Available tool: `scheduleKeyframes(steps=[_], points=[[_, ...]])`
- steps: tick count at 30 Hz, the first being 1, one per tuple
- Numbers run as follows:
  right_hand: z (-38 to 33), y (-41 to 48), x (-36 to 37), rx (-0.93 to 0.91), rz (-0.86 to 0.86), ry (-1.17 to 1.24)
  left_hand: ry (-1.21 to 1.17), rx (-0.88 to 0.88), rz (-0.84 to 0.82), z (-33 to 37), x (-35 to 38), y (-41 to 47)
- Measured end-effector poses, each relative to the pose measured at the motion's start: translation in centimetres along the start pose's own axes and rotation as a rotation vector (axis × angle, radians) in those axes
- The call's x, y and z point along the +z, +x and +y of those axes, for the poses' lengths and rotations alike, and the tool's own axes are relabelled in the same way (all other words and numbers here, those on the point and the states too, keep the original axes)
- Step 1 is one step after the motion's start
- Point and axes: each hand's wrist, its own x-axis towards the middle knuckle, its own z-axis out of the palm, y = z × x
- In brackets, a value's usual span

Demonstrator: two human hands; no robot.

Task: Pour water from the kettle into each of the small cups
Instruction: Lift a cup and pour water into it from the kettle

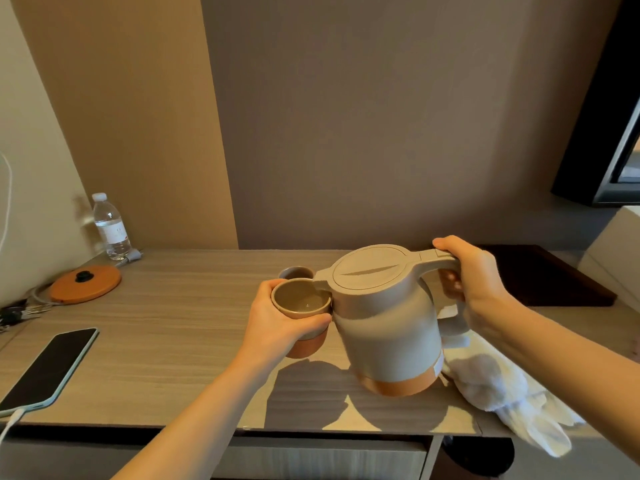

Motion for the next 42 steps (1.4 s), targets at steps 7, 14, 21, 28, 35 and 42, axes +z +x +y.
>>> scheduleKeyframes(steps=[7, 14, 21, 28, 35, 42], points=[[2.6, 0.4, -1.5, 0.038, 0.067, 0.075, 0.067, 0.027, 0.013, 0.5, 0.9, 1.1], [4.8, 1.0, -3.3, 0.089, 0.125, 0.173, 0.190, -0.004, 0.024, -0.3, 2.9, 2.2], [6.4, 1.6, -5.1, 0.128, 0.174, 0.170, 0.230, -0.023, -0.022, 0.6, 4.8, 3.0], [6.8, 2.3, -6.9, 0.141, 0.234, 0.152, 0.357, -0.040, -0.104, 0.7, 6.7, 3.7], [6.5, 3.4, -7.4, 0.103, 0.241, 0.131, 0.590, -0.041, -0.125, -0.2, 7.7, 5.0], [6.6, 3.8, -6.9, 0.087, 0.271, 0.098, 0.739, 0.048, -0.141, -1.6, 8.1, 6.1]])
